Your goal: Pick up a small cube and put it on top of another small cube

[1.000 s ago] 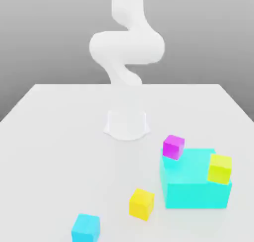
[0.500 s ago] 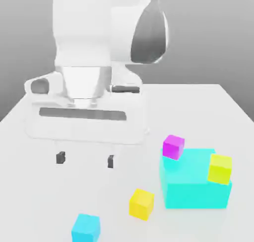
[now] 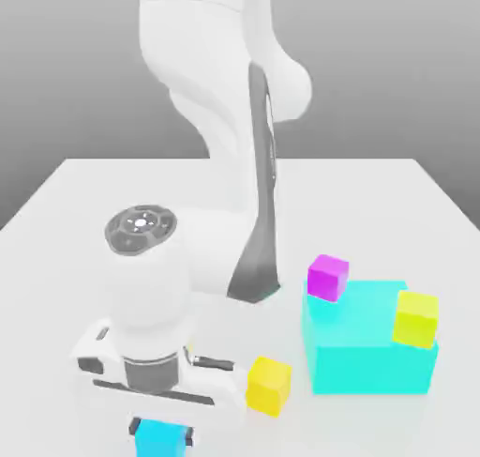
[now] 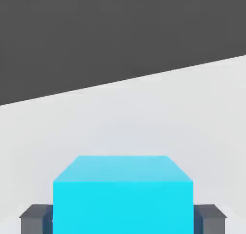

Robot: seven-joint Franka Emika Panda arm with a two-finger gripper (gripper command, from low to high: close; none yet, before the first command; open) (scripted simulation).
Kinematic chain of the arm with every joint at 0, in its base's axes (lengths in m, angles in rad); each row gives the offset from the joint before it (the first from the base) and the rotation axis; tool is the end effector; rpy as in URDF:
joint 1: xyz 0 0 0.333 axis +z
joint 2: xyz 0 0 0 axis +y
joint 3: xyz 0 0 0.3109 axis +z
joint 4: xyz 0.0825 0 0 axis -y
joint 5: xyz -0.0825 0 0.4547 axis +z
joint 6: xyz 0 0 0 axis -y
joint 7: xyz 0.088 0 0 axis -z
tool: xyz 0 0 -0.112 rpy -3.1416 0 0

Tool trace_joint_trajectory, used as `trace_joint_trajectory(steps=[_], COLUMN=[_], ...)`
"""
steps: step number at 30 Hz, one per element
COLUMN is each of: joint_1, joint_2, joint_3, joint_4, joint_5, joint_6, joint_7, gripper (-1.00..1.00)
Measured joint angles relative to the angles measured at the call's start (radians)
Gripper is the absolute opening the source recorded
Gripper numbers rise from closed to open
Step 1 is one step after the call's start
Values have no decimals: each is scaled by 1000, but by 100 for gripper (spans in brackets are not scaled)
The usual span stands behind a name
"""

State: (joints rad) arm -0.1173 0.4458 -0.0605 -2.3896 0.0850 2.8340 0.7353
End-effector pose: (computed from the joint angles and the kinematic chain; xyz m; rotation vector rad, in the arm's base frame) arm 0.5026 -0.0988 0.0577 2.7656 -1.4898 0.0007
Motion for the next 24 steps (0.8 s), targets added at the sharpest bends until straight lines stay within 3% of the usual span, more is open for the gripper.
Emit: trace_joint_trajectory(steps=[3,8,21,24], joint_1=[-1,19,425,438], joint_2=[0,-158,-598,-576], joint_3=[1,-14,255,298], joint_4=[0,-32,-141,-170], joint_5=[-1,-26,-11,-34], joint_6=[0,-125,-448,-401], joint_7=[1,23,210,246], gripper=[-100,-100,-100,-100])
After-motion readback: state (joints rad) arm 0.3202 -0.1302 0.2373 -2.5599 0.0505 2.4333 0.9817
